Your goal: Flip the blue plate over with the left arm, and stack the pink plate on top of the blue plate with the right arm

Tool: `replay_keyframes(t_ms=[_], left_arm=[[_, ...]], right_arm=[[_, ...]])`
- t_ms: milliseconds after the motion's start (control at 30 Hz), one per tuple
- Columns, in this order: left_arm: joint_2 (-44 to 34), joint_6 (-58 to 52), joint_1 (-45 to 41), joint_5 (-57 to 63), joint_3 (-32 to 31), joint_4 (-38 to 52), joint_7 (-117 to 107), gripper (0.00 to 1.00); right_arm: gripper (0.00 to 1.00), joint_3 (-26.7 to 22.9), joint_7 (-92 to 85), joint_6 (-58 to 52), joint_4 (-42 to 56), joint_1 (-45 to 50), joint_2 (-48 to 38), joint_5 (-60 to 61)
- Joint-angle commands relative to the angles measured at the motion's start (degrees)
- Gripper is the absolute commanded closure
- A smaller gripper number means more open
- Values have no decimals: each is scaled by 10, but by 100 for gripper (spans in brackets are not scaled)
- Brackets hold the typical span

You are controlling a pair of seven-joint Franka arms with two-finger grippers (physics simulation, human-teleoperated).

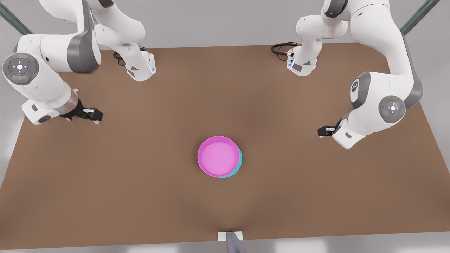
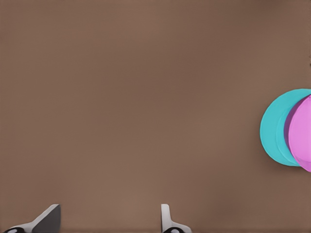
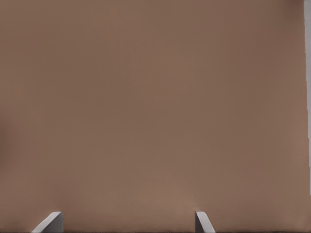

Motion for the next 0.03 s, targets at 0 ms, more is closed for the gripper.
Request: replay_keyframes(t_ms=[0], left_arm=[[0, 0, 0, 1, 0, 0, -11, 0]], right_arm=[[0, 0, -161, -24, -9, -3, -8, -19]])
